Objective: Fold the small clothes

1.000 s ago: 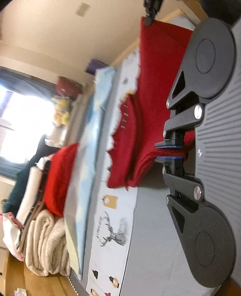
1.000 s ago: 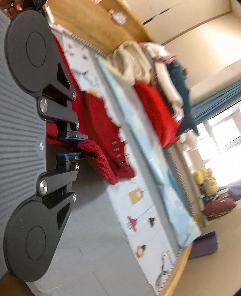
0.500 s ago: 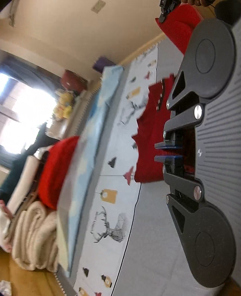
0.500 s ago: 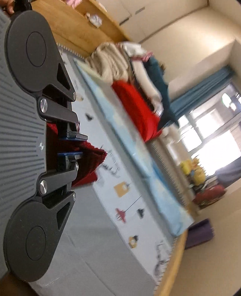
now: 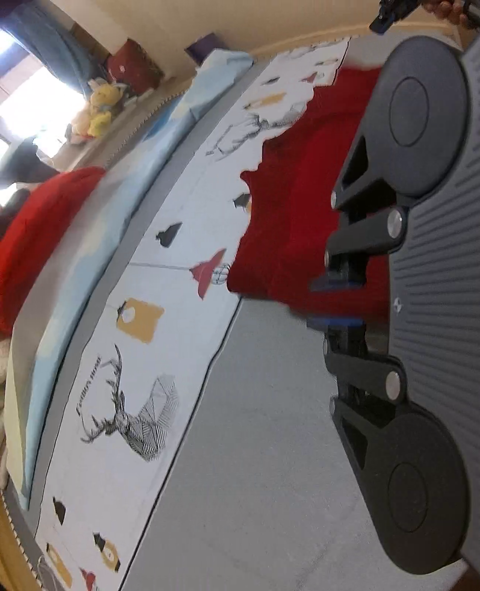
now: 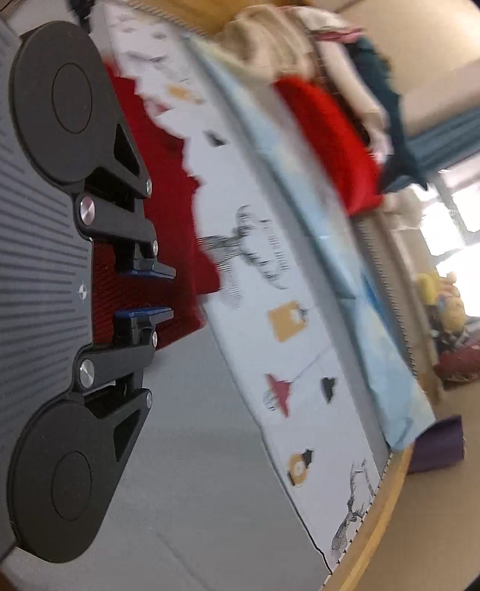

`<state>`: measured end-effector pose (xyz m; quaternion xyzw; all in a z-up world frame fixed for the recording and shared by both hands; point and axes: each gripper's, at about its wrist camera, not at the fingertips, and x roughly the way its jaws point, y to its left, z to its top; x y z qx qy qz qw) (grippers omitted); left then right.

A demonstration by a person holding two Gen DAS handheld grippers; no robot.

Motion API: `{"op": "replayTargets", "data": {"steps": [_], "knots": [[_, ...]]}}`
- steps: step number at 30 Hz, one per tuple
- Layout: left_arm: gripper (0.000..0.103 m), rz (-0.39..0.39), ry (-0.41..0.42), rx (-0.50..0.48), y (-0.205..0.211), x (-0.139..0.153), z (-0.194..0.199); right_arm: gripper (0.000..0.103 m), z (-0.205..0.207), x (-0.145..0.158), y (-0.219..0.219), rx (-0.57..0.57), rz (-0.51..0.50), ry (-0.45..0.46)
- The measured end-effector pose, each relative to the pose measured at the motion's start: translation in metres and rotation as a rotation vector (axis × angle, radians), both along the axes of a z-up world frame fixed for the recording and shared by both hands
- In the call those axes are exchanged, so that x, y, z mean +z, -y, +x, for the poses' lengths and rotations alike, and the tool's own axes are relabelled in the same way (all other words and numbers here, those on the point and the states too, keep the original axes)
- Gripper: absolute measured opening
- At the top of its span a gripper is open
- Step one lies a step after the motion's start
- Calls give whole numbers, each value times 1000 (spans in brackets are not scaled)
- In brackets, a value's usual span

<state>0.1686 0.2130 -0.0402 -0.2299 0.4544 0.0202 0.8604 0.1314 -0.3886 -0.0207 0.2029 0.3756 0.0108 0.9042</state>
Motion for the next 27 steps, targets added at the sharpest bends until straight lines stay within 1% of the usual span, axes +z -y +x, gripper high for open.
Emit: {"op": "replayTargets", "data": {"steps": [1, 2, 4, 5, 8, 10, 15, 19, 21, 22, 23, 25, 27], "knots": [[33, 13, -11, -7, -1, -2, 1, 27, 3, -3, 2, -9, -4, -17], [34, 28, -31, -17, -2, -6, 2, 33, 5, -7, 3, -19, -17, -41], [34, 40, -81, -45, -1, -15, 2, 36, 8, -20, 7, -39, -28, -98], [34, 48, -93, -49, 1, -18, 1, 40, 9, -28, 11, -47, -15, -122], [35, 79, -113, -64, 10, -23, 0, 43, 12, -55, 16, -62, 39, -219], [36, 96, -116, -68, 15, -26, -2, 43, 13, -66, 15, -68, 41, -267], [36, 110, -124, -79, 24, -28, -2, 44, 14, -74, 11, -65, 30, -294], [38, 111, -133, -79, 27, -31, 0, 49, 19, -78, 8, -54, 51, -305], [43, 103, -138, -75, 27, -33, 2, 54, 21, -78, 7, -45, 56, -303], [46, 97, -142, -73, 27, -34, 2, 60, 21, -79, 7, -41, 61, -306], [49, 89, -146, -74, 27, -36, 4, 62, 22, -80, 6, -35, 73, -313], [50, 73, -160, -78, 28, -39, 6, 62, 23, -83, 6, -28, 98, -328], [50, 62, -174, -84, 30, -43, 10, 62, 25, -85, 3, -22, 100, -338]]}}
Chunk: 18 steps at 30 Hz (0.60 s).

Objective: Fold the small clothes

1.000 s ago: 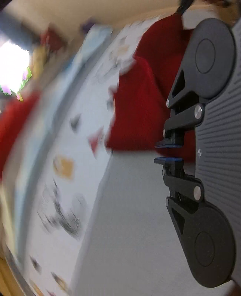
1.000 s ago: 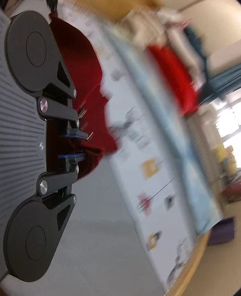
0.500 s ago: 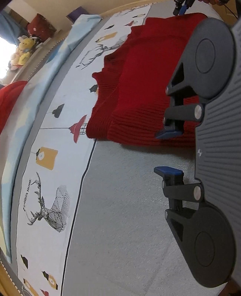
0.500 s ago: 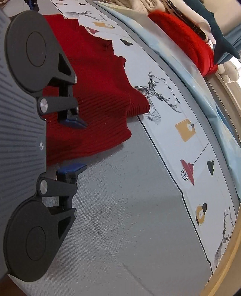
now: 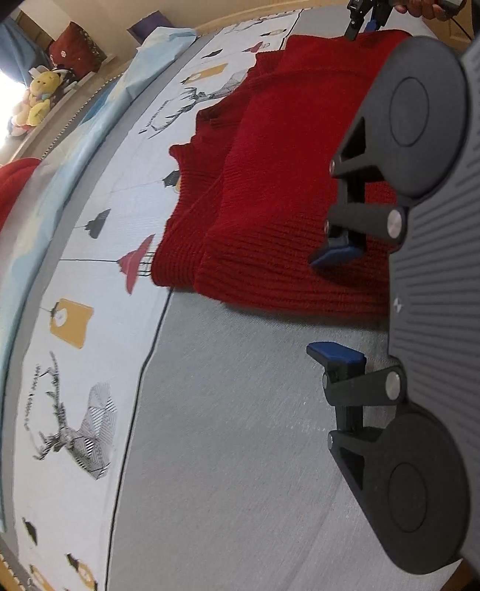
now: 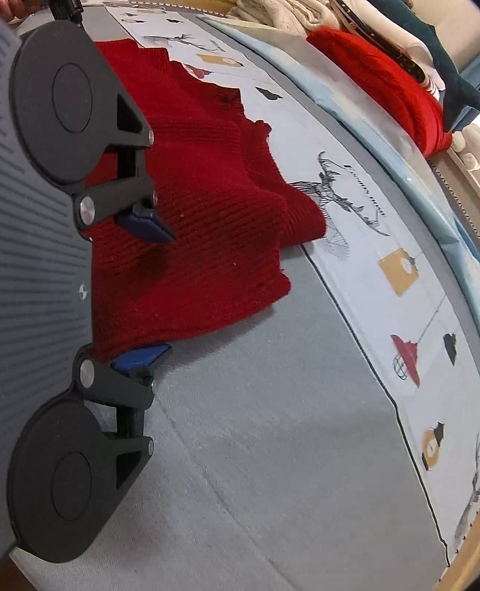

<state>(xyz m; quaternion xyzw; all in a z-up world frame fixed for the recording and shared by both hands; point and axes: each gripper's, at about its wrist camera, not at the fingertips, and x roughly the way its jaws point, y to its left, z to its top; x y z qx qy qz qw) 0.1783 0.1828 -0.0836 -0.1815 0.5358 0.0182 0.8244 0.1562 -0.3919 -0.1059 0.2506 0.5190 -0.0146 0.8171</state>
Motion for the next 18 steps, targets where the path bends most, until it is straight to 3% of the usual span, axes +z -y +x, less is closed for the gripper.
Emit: {"op": "replayTargets", "data": {"steps": [1, 3, 5, 7, 10, 11, 15, 18], "knots": [[50, -2, -4, -2, 1, -2, 2, 62, 1, 0, -2, 9, -6, 0], [50, -3, -3, -7, 3, -4, 4, 52, 2, 0, -4, 21, -17, 1], [48, -6, -1, -9, 5, -5, 6, 24, 2, 1, -5, 24, -34, 11], [46, -6, 4, -9, 7, -5, 7, 15, 2, 4, -3, 18, -45, 28], [18, 8, 26, -33, 10, -2, 7, 13, 0, 7, 1, 4, -45, 58], [13, 30, 39, -46, 12, 1, 7, 13, 0, 9, 1, 3, -51, 71], [8, 107, 141, -68, 18, 20, 2, 12, -4, 25, -1, -12, -76, 158], [7, 154, 287, -45, 20, 45, -4, 11, -9, 44, -1, -46, -72, 267]]}}
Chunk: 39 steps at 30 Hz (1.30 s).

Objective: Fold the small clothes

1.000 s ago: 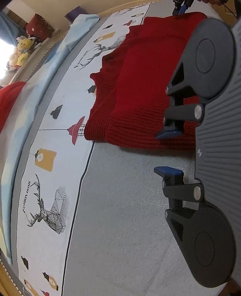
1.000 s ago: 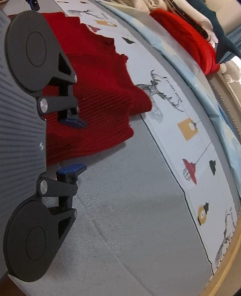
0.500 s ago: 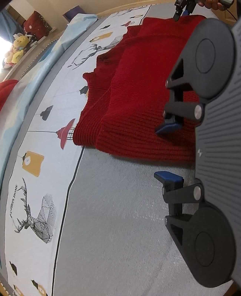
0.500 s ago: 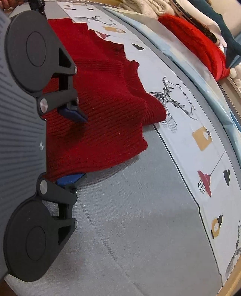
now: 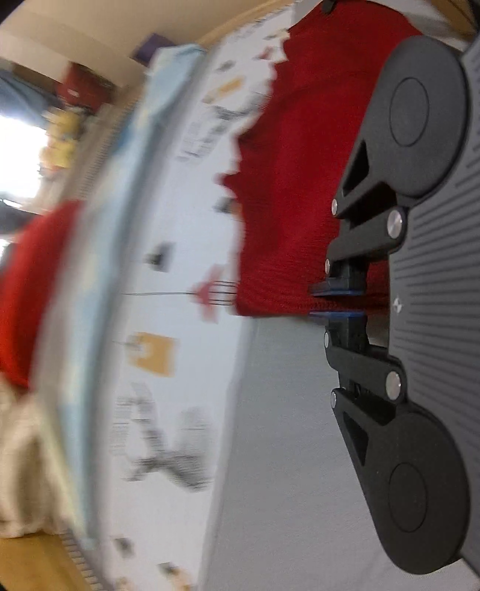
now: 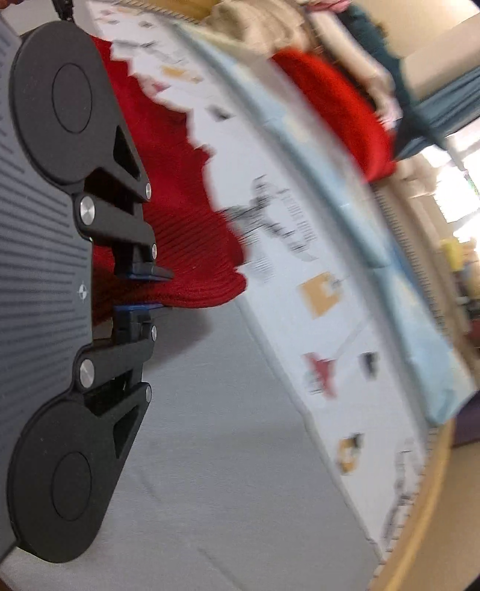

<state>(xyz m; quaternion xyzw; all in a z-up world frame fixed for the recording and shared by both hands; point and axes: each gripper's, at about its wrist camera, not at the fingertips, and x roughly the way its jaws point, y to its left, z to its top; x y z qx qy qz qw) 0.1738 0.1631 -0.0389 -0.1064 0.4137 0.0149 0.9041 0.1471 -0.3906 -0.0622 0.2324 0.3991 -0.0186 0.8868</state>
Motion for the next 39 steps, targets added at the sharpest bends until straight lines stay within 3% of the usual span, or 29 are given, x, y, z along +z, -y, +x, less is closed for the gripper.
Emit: {"op": "replayTargets", "data": {"steps": [3, 6, 8, 9, 10, 12, 13, 15, 16, 17, 18, 19, 20, 22, 24, 25, 26, 27, 28, 30, 33, 36, 39], "knots": [[7, 126, 107, 26, 12, 16, -1, 11, -3, 21, -7, -6, -40, 114], [6, 157, 206, 96, 13, 29, 0, 11, -3, 37, -9, -42, -59, 233], [0, 222, 285, 159, 18, 38, -1, 11, 1, 42, -11, -71, -68, 279], [0, 277, 304, 191, 19, 41, 1, 11, 3, 42, -14, -85, -79, 290], [0, 283, 296, 211, 16, 40, 5, 11, 7, 42, -16, -100, -89, 296], [0, 132, 171, 194, 1, 24, 20, 12, 19, 31, -18, -95, -82, 243], [0, 33, 77, 192, -7, 12, 28, 13, 28, 21, -20, -76, -81, 174], [6, -114, -29, 195, -18, -5, 34, 14, 45, -7, -25, -34, -79, -18], [16, -161, -57, 179, -21, -10, 36, 18, 50, -18, -24, -35, -93, -96], [38, -196, -85, 166, -22, -15, 38, 19, 53, -26, -23, -43, -106, -151], [48, -225, -117, 160, -23, -20, 41, 20, 55, -30, -21, -44, -99, -182], [59, -243, -145, 156, -24, -26, 43, 28, 56, -34, -18, -45, -80, -201], [59, -259, -174, 147, -22, -31, 46, 35, 56, -36, -14, -51, -66, -215], [57, -287, -238, 117, -20, -44, 48, 40, 56, -39, -7, -70, -56, -239], [38, -290, -267, 72, -14, -53, 45, 40, 54, -45, -1, -82, -41, -280], [22, -253, -261, 51, -9, -53, 43, 40, 52, -49, 2, -90, -28, -297], [17, -206, -247, 32, -5, -52, 41, 39, 48, -51, 1, -96, -10, -307], [16, -181, -230, 13, -2, -49, 38, 35, 47, -53, 3, -97, 13, -311], [15, -168, -207, 9, -1, -45, 35, 14, 45, -53, 4, -94, 29, -305], [14, -155, -146, 18, -5, -32, 24, 13, 40, -45, 1, -95, 29, -253], [13, -169, -53, 33, -16, -15, 8, 13, 29, -19, -2, -93, 50, -90], [14, -115, -97, 45, -16, -17, 0, 13, 26, -4, -9, -36, 38, -2], [16, -101, -220, 56, -17, -34, 4, 14, 28, -19, -19, 37, -46, -123]]}}
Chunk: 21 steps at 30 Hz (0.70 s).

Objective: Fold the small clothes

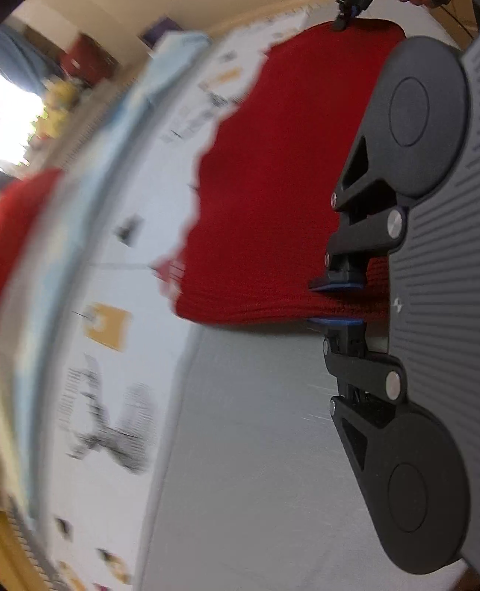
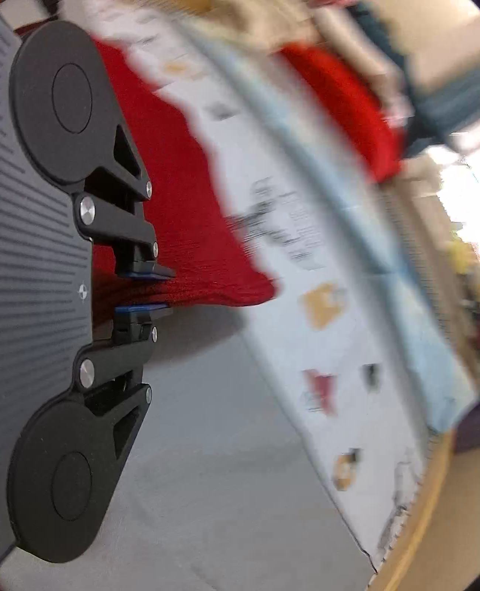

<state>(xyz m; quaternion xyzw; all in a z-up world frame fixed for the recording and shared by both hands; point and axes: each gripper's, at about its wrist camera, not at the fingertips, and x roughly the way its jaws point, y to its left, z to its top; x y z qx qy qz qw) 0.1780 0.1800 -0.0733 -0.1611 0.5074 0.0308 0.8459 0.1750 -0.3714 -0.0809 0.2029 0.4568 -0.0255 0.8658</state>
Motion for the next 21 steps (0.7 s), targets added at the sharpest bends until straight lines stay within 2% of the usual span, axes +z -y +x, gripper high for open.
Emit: {"op": "replayTargets", "data": {"steps": [2, 3, 4, 6, 7, 9, 10, 12, 13, 14, 19, 21], "knots": [[16, 28, -6, 0, 0, 1, -4, 19, -2, -12, -2, -2, -92, -111], [16, 25, 13, 6, -2, 5, -7, 20, -4, -12, -3, -4, -130, -116], [16, -8, 34, 7, -4, 10, -10, 21, -8, -8, -3, -4, -153, -100], [24, -96, 70, -19, -5, 19, -17, 21, -16, 3, -4, -3, -184, -51], [27, -134, 76, -57, -4, 21, -19, 21, -22, 8, -2, 8, -185, -30], [29, -152, 42, -162, 7, 18, -21, 21, -30, 11, 0, 48, -152, -14], [30, -124, 10, -222, 16, 13, -20, 21, -33, 9, 2, 73, -131, -31], [29, 19, -94, -307, 36, -6, -19, 21, -30, -5, 1, 131, -119, -126], [27, 84, -145, -331, 43, -15, -19, 22, -29, -12, -2, 151, -148, -176], [27, 109, -163, -340, 47, -20, -18, 22, -29, -17, -3, 166, -178, -200], [28, 46, -96, -253, 39, -2, -15, 22, -33, 0, 0, 131, -152, -107], [28, 46, -116, -238, 37, -3, -13, 22, -33, -6, 1, 130, -165, -139]]}}
